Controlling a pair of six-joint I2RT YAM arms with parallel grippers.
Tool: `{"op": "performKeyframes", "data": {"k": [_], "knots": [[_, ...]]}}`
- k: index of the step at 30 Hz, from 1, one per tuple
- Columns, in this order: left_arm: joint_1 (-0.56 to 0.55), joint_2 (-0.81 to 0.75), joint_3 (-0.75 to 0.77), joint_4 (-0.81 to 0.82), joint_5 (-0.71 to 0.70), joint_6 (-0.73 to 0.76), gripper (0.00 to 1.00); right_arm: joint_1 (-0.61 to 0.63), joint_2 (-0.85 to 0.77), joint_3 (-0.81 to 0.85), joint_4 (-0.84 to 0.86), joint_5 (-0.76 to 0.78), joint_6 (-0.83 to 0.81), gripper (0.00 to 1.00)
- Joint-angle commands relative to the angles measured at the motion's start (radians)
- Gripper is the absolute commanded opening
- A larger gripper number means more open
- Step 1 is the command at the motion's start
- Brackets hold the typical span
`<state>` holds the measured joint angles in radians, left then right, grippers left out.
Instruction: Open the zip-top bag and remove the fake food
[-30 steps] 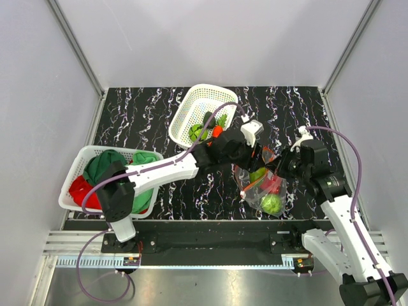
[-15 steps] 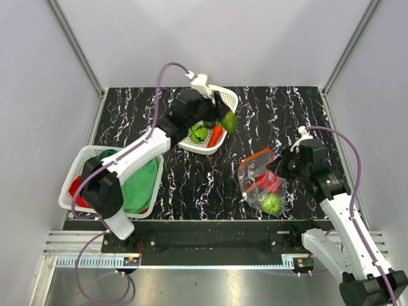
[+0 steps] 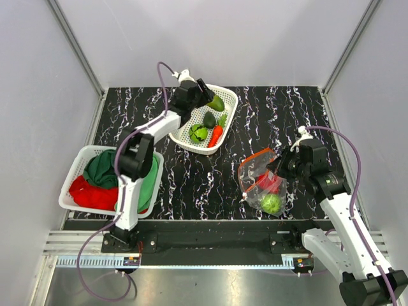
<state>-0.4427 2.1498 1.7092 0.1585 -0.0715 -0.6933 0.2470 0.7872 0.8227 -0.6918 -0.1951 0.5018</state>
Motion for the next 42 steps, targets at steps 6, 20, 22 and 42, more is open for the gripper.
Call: {"op": "performKeyframes", "data": {"k": [6,20,22,42], "knots": [[0.029,0.197,0.191,0.016,0.012,-0.164,0.36,0.005,0.003,0.009,0.04,0.002,-0.019,0.0],[0.026,-0.161,-0.104,0.018,0.203,0.028,0.87,0.003,0.0,0.056,-0.008,-0.024,-0.031,0.0],[-0.007,-0.284,-0.17,0.059,0.252,0.029,0.82,0.005,-0.008,0.062,-0.012,-0.032,-0.034,0.0],[-0.574,-0.531,-0.46,-0.194,0.159,0.27,0.07,0.005,-0.031,0.145,-0.094,-0.088,-0.035,0.0]]}}
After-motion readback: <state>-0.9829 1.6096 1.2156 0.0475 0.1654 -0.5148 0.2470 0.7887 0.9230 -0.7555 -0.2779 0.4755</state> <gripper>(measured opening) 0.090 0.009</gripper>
